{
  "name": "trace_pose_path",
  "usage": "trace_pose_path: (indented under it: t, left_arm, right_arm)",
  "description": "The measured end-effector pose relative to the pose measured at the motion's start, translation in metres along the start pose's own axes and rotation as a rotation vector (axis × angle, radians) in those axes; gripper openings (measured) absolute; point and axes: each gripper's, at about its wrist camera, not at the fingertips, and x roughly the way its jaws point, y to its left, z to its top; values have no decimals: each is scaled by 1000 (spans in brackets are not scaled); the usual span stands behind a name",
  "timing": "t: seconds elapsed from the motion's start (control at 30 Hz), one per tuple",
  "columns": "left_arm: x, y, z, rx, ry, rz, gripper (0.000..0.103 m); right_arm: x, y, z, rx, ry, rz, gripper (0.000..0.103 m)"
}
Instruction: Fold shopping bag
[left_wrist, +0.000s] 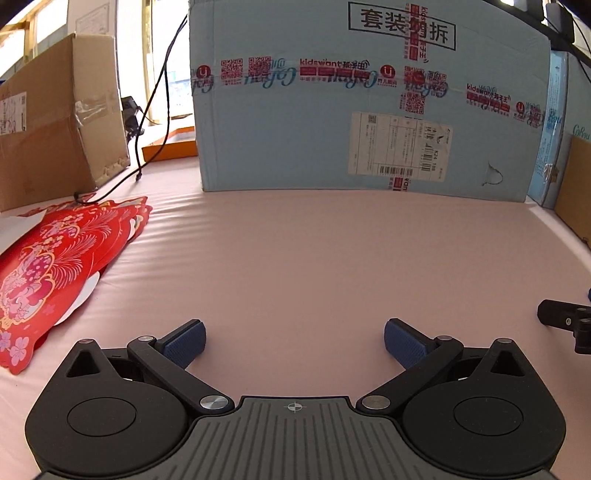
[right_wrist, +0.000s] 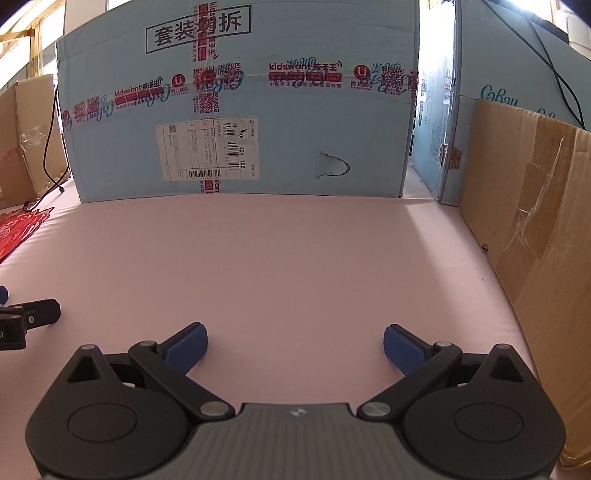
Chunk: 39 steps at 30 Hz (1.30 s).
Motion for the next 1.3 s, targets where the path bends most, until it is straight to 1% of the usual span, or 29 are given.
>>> trace_pose_path:
  t: [0.1,0.23,0.43,1.3]
  left_arm:
    - [0,1,0,-6,2,-4,103]
    - [0,2,1,-12,2,-7,103]
    - [0,3,1,-19,2,-11,103]
    - [1,1,1,1,12,2,103]
  right_arm:
    - [0,-1,0,3,0,4,103]
    - [1,4,1,-22,8,-16,103]
    - [2,3,2,-17,10,-12,103]
    - [3,5,2,-18,11,-14,103]
